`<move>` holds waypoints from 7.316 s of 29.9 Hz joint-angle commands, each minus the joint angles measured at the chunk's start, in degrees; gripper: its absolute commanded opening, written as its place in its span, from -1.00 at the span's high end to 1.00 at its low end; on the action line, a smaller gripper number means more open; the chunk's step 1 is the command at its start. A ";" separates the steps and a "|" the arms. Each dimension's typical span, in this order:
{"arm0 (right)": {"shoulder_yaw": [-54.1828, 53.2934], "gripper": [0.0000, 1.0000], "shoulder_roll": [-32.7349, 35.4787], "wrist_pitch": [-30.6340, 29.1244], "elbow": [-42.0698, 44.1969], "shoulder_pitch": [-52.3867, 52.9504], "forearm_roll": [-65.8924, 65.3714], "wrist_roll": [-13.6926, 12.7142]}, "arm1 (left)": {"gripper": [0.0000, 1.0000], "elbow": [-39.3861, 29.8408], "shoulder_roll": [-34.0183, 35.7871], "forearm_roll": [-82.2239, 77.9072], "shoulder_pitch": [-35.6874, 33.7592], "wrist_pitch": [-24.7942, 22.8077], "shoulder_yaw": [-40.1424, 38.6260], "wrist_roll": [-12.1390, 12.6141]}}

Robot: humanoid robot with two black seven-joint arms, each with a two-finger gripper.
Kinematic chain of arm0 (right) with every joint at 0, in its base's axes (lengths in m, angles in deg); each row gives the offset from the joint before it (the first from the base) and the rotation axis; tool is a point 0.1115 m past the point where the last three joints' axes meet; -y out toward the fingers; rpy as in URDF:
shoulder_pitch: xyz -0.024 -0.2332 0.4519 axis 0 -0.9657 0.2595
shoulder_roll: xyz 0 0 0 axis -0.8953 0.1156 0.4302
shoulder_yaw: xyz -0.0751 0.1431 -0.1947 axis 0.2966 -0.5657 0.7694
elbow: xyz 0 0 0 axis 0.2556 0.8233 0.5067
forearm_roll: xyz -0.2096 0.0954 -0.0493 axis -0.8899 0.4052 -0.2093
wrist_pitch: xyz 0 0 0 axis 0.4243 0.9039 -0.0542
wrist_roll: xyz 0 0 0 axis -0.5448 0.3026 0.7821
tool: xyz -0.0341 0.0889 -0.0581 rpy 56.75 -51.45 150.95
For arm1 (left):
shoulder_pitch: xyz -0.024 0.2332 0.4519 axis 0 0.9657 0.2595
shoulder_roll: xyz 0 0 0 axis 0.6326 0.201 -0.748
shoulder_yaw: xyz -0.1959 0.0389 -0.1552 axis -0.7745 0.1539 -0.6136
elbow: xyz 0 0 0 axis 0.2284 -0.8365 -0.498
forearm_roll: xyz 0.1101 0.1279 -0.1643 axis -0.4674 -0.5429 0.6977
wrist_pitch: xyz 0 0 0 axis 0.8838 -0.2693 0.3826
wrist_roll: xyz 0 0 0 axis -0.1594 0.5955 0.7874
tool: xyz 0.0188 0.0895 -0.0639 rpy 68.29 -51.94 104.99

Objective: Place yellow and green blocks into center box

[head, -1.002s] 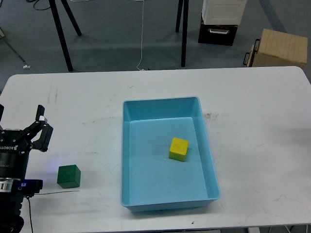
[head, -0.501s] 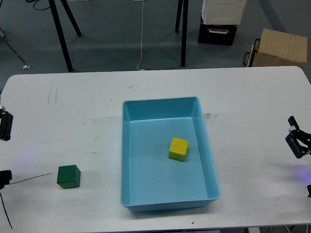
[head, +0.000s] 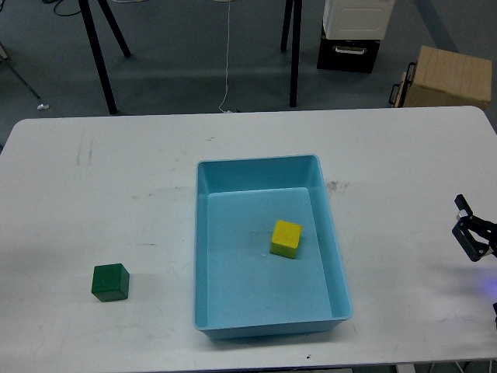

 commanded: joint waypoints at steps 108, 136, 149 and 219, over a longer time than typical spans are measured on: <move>0.36 -0.98 -5.46 0.00 -3.35 -2.23 -5.04 -0.35 | 0.92 5.82 -2.08 -53.79 -79.74 0.00 132.07 16.46; 0.10 -0.98 -5.11 0.00 -3.27 -2.06 -5.04 -0.35 | 0.93 18.46 -41.28 -43.25 -106.03 0.00 129.87 10.75; 0.19 -0.98 -5.02 0.00 -2.83 -2.06 -5.04 -0.35 | 0.76 24.00 -41.28 -43.42 -93.20 0.00 134.18 10.58; 0.36 -0.98 -5.90 0.00 2.10 3.40 -4.51 0.27 | -1.00 8.21 -35.98 -26.90 3.37 0.00 -4.78 0.64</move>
